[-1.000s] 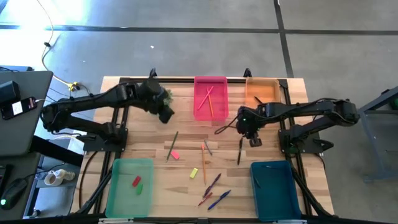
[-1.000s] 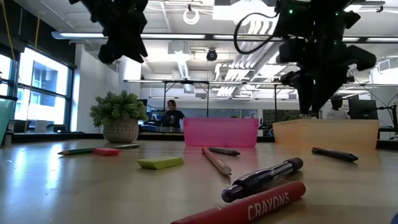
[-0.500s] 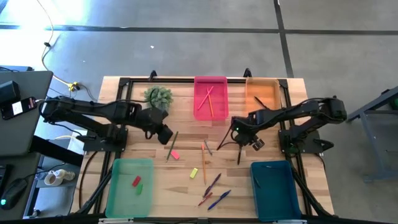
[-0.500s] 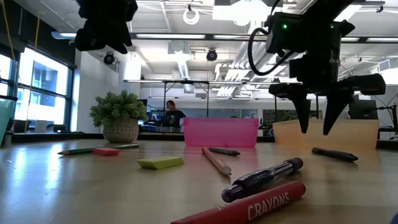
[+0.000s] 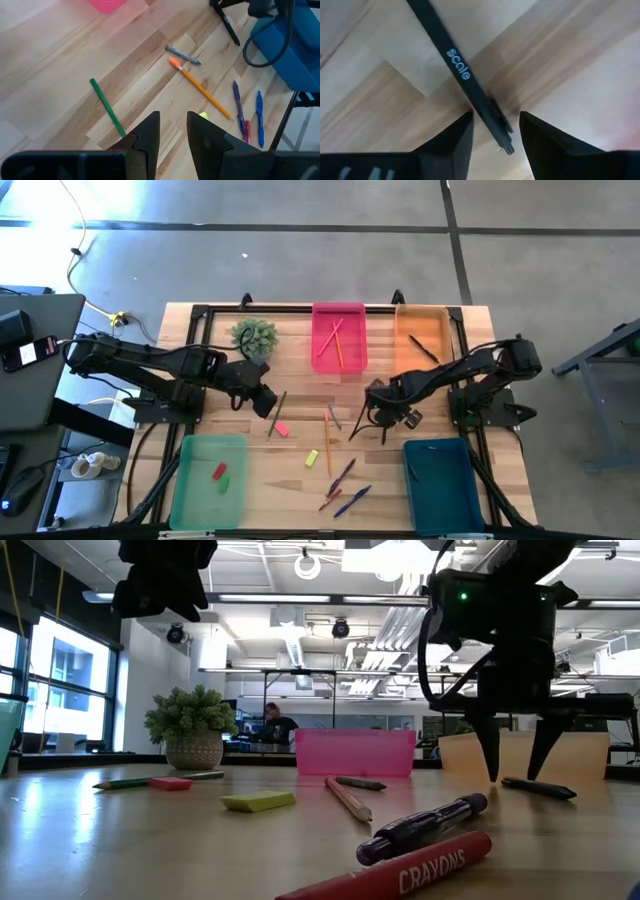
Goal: Sort crayons/erasers/pens/pencils in bins
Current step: Put the black pen into the orange bin
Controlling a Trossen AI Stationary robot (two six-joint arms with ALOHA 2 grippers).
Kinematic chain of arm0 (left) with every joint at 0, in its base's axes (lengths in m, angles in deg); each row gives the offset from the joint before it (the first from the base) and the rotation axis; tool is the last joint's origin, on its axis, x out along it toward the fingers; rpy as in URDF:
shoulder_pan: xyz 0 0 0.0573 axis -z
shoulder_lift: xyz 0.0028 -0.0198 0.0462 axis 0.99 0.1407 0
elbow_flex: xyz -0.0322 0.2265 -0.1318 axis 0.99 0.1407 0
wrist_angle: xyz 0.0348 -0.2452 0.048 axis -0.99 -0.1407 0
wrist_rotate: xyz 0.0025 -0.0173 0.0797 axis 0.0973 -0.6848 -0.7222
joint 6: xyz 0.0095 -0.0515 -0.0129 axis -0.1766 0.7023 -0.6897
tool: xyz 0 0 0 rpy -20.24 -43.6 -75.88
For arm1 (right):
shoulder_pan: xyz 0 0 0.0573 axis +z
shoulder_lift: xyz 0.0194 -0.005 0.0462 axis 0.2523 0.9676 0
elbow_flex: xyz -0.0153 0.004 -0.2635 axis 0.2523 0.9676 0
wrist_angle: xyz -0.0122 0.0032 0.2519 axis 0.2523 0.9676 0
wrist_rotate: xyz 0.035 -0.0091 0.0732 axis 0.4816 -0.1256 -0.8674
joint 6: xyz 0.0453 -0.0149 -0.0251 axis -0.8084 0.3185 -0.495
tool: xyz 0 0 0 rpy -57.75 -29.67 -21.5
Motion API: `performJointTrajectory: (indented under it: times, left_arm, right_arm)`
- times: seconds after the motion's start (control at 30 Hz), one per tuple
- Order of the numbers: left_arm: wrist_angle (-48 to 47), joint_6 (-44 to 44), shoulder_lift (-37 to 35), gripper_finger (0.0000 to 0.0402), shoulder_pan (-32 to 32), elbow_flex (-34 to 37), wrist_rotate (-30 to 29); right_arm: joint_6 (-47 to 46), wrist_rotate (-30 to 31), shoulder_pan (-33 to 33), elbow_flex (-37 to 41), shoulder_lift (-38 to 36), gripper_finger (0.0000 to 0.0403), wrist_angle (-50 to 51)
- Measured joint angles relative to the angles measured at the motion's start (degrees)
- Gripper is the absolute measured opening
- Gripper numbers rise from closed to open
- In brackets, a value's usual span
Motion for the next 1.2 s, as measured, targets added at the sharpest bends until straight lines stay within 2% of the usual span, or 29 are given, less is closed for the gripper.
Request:
performJointTrajectory:
  times: [0.27, 0.5, 0.67, 0.83, 1.03, 1.2]
  left_arm:
    - [-0.2, -0.1, 0.0, 0.0085, 0.0, 0.0, -0.5]
    - [-0.4, -0.2, 0.0, 0.0085, 0.0, 0.0, -0.5]
    - [-5.8, -0.2, 0.0, 0.0085, 0.0, 0.0, -1.5]
    - [-9.5, 0.0, 0.0, 0.0085, 0.0, 0.0, -5.5]
    - [-9.7, -0.2, 0.0, 0.0085, -0.5, 0.0, -12.7]
    - [-9.7, -2.0, 0.0, 0.0085, -2.3, 0.0, -14.4]
  right_arm:
    - [0.0, -0.5, 0.5, -0.3, 3.1, 0.0140, 1.0]
    - [-3.2, -1.0, 0.5, -0.2, 3.2, 0.0084, 1.4]
    - [-8.0, -1.0, 0.5, -0.2, 3.2, 0.0049, 1.5]
    - [-11.7, -1.0, 0.5, -0.1, 3.0, 0.0026, 1.7]
    - [-13.3, -1.0, 0.5, 0.2, 1.0, 0.0021, 1.3]
    - [-17.6, -1.5, 0.4, 0.4, -1.2, 0.0020, 1.1]
